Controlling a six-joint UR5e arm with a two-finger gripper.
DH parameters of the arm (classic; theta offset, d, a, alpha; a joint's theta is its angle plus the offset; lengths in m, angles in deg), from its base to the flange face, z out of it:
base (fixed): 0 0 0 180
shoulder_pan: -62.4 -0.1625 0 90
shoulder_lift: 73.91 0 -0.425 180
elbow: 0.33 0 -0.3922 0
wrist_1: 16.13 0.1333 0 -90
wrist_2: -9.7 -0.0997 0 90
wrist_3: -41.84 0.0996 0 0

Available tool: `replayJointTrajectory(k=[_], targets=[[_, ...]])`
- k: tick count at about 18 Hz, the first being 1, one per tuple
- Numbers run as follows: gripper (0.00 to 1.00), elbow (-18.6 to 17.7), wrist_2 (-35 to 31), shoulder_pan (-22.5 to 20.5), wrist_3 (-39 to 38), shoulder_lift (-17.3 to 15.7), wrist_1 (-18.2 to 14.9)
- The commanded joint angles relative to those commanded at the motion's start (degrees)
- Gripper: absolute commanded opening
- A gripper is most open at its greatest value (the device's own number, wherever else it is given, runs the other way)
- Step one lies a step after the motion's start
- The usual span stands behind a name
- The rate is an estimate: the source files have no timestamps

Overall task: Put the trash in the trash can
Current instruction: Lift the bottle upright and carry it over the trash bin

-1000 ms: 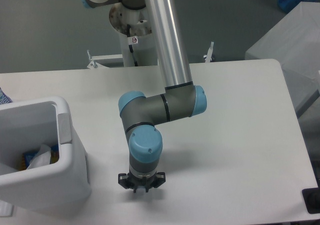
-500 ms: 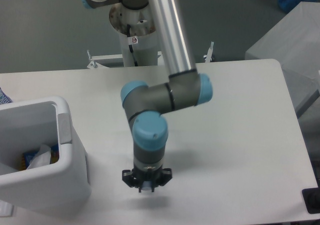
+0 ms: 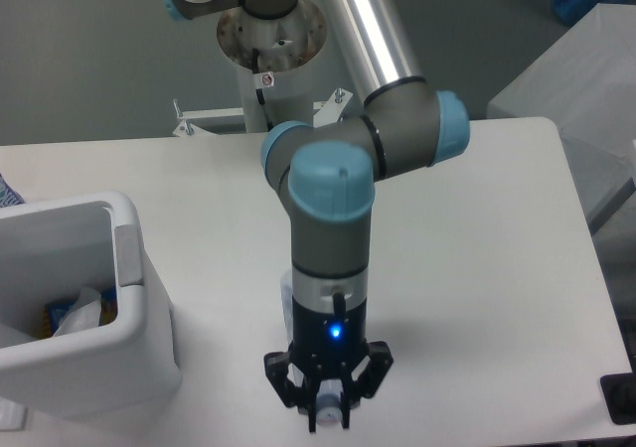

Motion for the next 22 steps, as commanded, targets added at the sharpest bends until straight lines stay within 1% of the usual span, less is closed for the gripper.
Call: replayJointTrajectory(k=[2,4,6,11,13,17,20,22], targets=[[0.26,1.6,1.0,0.3,-0.5,-0.3,0.2],[0.26,1.9,1.4,0.8,-0.6,-1.8,0.4],[0.26,1.9,1.4,2.1,-0.9,-3.5,0.4],[0.26,1.5,1.4,4.5,-4.2,-7.5,0.4],[0.26,1.1,1.4,6.3,-4.7,-8.9,0.4],[0.26,0.8,1.3,8.3,-7.0,-11.9,0.3],[0.26,-0.3,1.0,11.0,-8.0,-13.2,0.3],[0.26,-0.8,1.0,12.9,-8.0,-13.3,0.3]])
